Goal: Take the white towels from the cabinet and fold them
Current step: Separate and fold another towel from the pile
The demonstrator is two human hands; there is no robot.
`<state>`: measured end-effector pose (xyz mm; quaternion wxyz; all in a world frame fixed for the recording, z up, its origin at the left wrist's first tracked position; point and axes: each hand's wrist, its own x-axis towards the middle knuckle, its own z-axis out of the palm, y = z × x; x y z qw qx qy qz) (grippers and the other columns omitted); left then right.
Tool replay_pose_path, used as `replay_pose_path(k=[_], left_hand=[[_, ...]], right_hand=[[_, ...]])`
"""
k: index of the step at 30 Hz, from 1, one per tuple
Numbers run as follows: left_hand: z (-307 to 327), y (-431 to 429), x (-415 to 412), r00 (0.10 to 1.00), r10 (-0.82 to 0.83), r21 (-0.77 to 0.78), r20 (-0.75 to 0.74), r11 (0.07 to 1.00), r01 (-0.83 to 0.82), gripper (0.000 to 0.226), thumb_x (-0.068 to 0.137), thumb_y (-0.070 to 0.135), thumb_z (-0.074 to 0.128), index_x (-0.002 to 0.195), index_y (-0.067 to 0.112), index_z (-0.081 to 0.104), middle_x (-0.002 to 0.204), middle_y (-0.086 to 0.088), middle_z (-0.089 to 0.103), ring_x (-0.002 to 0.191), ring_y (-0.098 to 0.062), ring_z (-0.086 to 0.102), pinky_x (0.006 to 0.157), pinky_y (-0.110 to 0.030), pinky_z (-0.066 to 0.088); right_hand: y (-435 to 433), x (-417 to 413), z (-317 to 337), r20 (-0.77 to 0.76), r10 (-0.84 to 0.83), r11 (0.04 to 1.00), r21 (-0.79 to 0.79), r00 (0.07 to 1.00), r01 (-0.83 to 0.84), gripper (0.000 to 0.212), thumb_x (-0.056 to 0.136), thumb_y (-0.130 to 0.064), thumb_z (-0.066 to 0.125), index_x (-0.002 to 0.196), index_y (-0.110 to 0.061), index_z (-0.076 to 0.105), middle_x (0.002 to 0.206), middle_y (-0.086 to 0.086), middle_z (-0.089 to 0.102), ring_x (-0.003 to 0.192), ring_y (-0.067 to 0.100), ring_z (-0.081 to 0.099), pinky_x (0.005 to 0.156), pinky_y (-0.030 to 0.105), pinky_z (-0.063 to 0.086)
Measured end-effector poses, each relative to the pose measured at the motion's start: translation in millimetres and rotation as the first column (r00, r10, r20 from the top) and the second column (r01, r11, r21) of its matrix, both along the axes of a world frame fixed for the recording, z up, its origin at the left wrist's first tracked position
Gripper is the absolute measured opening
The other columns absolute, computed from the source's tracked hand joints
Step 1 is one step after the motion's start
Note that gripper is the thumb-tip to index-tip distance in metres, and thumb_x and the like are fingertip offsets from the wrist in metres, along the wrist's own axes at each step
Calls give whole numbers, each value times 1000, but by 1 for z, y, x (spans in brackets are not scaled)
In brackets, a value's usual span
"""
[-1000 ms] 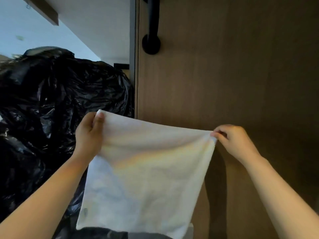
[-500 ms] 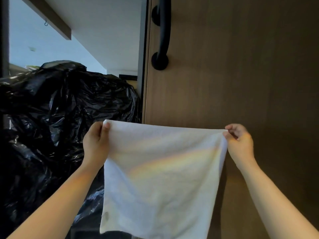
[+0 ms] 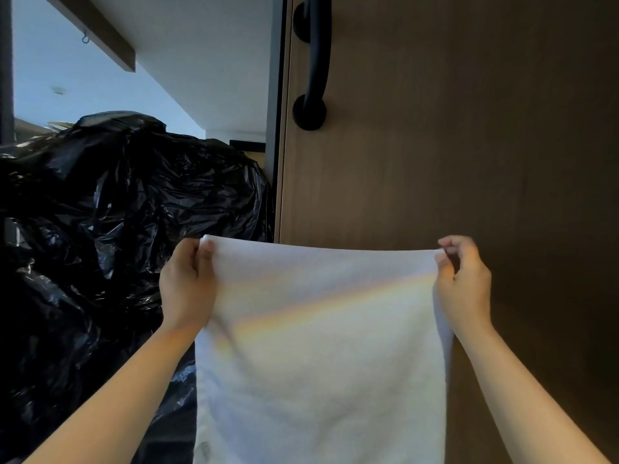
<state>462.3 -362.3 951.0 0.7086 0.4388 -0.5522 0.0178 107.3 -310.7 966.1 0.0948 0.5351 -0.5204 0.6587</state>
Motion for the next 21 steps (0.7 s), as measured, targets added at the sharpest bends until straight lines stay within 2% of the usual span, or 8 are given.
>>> replay_pose_path(k=[2, 4, 8, 11, 14, 16, 19, 21], left_hand=[[-5, -1, 2, 1000, -8, 25, 4, 1000, 7, 39, 102, 34, 41, 85, 1, 53, 72, -18, 56, 64, -31, 50, 54, -31, 34], [-10, -1, 3, 1000, -18, 42, -4, 999, 18, 39, 102, 34, 42, 88, 1, 55, 75, -19, 58, 71, -36, 54, 56, -32, 36], [-14, 1, 4, 998, -48, 84, -36, 995, 51, 38, 101, 36, 43, 88, 3, 58, 81, -18, 61, 74, -32, 55, 58, -28, 36], [-18, 1, 2, 999, -39, 108, -35, 993, 42, 40, 101, 36, 43, 83, 4, 59, 75, -14, 59, 70, -28, 54, 59, -28, 37], [-21, 1, 2, 999, 10, 118, -50, 993, -4, 44, 102, 34, 41, 78, 0, 55, 68, -11, 53, 65, -26, 48, 58, -28, 35], [-19, 3, 2, 999, 25, 104, -41, 994, -21, 42, 102, 32, 41, 81, -2, 54, 71, -15, 54, 67, -28, 49, 57, -27, 34], [-15, 7, 0, 999, 37, 64, -26, 997, -35, 40, 103, 31, 41, 83, -1, 53, 73, -16, 55, 65, -25, 48, 56, -27, 34], [-14, 7, -1, 999, 39, 69, -19, 997, -38, 39, 103, 32, 41, 84, 0, 53, 74, -16, 56, 65, -26, 49, 56, -27, 34]], right_hand=[[0, 0, -6, -6, -6, 1000, 18, 1000, 6, 21, 100, -11, 50, 120, -17, 56, 110, -4, 58, 104, 13, 54, 78, 20, 42], [0, -1, -13, 4, -14, 1000, 14, 1000, 14, 21, 100, -11, 51, 119, -16, 57, 110, -3, 59, 103, 13, 54, 74, 17, 41], [0, -6, -21, 121, 62, 997, 29, 991, -66, 21, 98, -11, 55, 117, -17, 60, 107, -3, 62, 100, 12, 58, 70, 13, 41], [0, -5, -28, 86, 81, 993, 74, 993, -88, 20, 97, -13, 58, 115, -18, 63, 102, -3, 63, 96, 12, 60, 69, 16, 44], [4, -1, -31, 128, 99, 994, 35, 987, -105, 21, 98, -14, 55, 117, -20, 59, 98, -10, 61, 92, 5, 59, 68, 18, 44], [8, 0, -29, 132, 86, 996, -22, 987, -84, 21, 98, -14, 53, 117, -24, 55, 98, -14, 58, 90, 1, 57, 69, 19, 43], [10, -2, -27, 78, 35, 997, -71, 996, -30, 21, 99, -15, 52, 116, -26, 54, 99, -8, 60, 79, 8, 58, 66, 25, 45], [8, -5, -27, 39, -7, 999, -31, 999, 9, 20, 99, -15, 53, 116, -26, 53, 100, -4, 61, 69, 15, 54, 61, 28, 42]])
